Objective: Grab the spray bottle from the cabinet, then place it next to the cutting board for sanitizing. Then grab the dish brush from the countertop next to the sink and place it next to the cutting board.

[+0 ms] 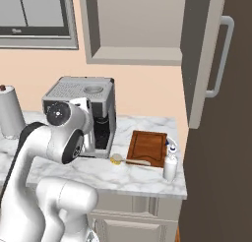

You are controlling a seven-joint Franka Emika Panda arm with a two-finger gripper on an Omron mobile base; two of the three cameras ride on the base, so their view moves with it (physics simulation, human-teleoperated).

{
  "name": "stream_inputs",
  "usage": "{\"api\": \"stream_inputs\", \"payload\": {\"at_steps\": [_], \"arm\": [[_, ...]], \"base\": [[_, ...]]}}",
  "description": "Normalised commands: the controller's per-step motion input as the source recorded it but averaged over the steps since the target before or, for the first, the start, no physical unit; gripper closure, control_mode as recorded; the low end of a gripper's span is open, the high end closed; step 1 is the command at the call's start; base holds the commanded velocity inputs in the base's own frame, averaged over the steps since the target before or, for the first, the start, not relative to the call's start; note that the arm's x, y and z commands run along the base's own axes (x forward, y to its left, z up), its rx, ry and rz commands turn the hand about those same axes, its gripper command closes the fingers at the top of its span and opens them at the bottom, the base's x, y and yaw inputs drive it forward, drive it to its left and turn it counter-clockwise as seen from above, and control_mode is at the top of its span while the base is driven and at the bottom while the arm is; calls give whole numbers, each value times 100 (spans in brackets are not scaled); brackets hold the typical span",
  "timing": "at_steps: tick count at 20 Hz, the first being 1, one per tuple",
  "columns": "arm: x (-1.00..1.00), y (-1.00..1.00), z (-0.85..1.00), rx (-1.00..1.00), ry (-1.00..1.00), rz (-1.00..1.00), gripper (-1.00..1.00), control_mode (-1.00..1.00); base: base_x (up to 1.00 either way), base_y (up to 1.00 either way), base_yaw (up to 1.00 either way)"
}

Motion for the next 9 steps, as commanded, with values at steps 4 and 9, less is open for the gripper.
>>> {"api": "stream_inputs", "payload": {"at_steps": [4, 9], "arm": [[-60, 30, 100, -6, -6, 8, -100, -100], [-91, 8, 100, -1, -16, 10, -100, -100]], "base": [[0, 0, 0], [0, 0, 0]]}}
